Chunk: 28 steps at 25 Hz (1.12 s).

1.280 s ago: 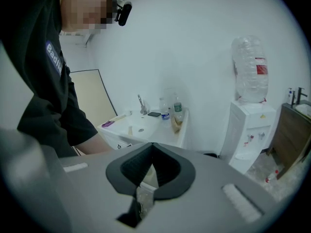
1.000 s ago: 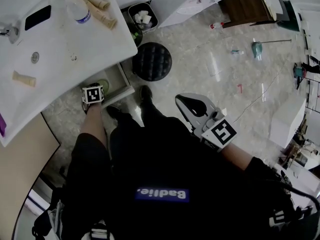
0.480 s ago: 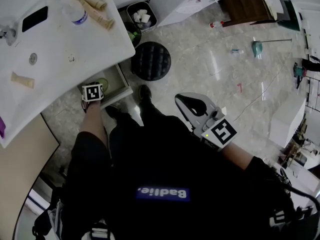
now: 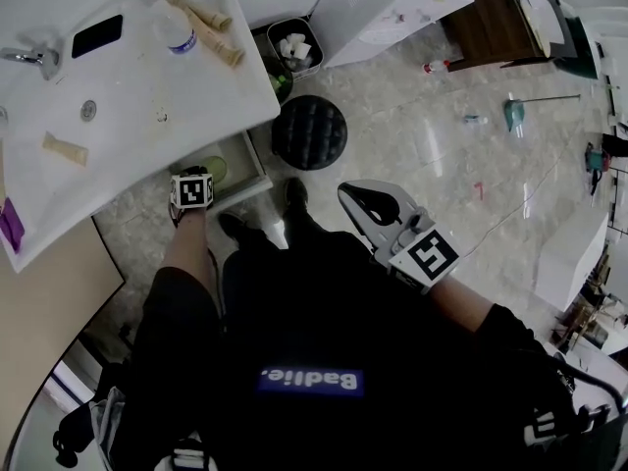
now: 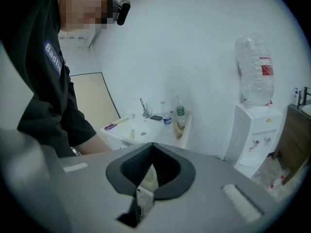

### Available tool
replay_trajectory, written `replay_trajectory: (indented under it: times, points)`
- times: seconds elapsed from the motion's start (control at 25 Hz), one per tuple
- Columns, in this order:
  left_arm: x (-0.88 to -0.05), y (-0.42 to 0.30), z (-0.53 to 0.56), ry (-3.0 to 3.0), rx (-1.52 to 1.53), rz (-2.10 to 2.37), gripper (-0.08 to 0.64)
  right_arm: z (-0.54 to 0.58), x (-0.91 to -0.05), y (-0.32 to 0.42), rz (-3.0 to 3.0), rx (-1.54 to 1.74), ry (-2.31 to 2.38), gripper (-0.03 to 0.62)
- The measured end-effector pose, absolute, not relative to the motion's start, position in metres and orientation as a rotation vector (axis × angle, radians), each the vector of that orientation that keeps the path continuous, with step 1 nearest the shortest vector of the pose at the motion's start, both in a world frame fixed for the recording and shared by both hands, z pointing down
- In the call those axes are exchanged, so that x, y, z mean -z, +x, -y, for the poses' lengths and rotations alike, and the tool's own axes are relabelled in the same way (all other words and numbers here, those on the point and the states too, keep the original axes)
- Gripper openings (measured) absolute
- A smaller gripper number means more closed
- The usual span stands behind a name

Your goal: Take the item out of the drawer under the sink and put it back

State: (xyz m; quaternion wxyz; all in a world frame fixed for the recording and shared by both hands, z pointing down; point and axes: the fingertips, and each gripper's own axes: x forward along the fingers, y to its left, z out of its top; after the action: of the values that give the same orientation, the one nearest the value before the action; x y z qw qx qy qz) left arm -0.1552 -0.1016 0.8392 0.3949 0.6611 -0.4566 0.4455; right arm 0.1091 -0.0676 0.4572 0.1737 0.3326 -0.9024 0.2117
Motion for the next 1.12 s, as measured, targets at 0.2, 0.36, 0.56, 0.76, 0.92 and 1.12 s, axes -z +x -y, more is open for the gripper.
replay_trajectory:
  times: [0.2,0.36,0.56,0.76,0.92,1.12]
  points:
    - [-0.8,-0.156,0.096,1.752,-1.104,1.173,0.023,0.071,-0.443,0.089,2.636,-0.566,0.893,-0.005]
    - [-0.756,-0.152,0.093,1.824,-1.021,1.204,0.023,0.074,-0.429,0.074,2.695,-0.545,0.865,-0.005]
    - [-0.684,-0.14,0.085,1.904,-0.818,1.25,0.023,0.071,-0.411,0.052,2.753,-0.494,0.828,-0.005]
    - [-0.598,-0.125,0.07,2.028,-0.641,1.254,0.023,0.066,-0.4,0.034,2.775,-0.462,0.795,-0.006]
    - [-0.525,-0.116,0.059,2.158,-0.51,1.249,0.023,0.061,-0.396,0.014,2.784,-0.434,0.741,-0.006]
    - [-0.44,-0.109,0.057,2.323,-0.341,1.254,0.023,0.054,-0.387,-0.011,2.802,-0.375,0.69,-0.006]
